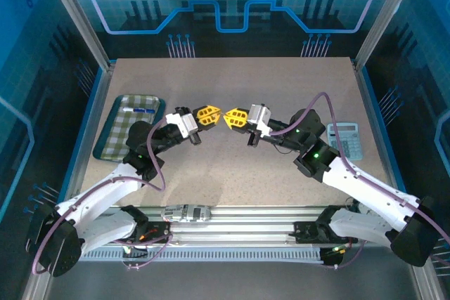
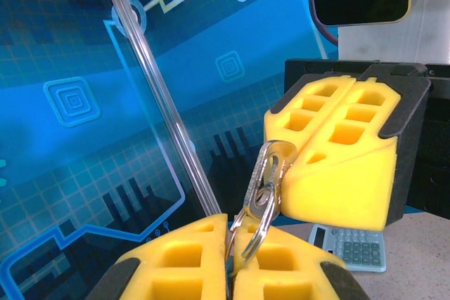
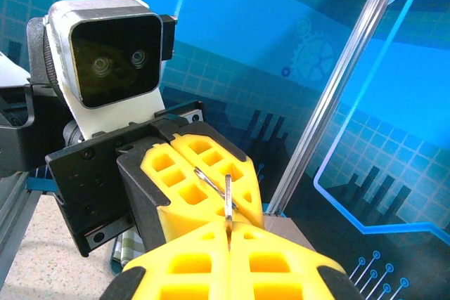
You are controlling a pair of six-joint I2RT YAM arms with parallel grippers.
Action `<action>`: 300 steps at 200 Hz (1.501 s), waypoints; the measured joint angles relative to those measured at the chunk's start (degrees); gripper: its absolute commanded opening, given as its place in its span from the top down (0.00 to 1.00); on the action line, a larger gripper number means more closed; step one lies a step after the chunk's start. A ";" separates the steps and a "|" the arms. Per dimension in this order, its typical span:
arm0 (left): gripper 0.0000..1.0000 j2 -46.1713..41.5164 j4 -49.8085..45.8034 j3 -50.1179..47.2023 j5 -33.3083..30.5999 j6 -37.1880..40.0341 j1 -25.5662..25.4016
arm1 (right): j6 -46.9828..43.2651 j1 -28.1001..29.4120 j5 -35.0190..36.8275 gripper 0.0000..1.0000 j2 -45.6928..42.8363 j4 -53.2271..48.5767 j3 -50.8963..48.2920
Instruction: Remove the keys from the keyring
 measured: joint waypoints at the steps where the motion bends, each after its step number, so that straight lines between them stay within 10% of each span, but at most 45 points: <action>1: 1.00 0.00 0.00 0.00 0.00 0.00 0.00 | 0.00 0.00 0.00 1.00 0.00 0.00 0.00; 188: 1.00 -0.04 1.62 0.02 1.66 -1.51 0.07 | 6.40 -1.62 -4.81 1.00 1.86 -26.21 16.22; 231: 0.64 -0.11 -0.22 0.02 -0.07 -3.13 1.07 | 6.49 -2.80 -3.21 1.00 3.67 -30.99 21.44; 300: 0.51 -4.28 -6.82 0.00 -1.90 -6.84 1.31 | 4.15 -3.04 2.03 1.00 7.02 -39.15 26.60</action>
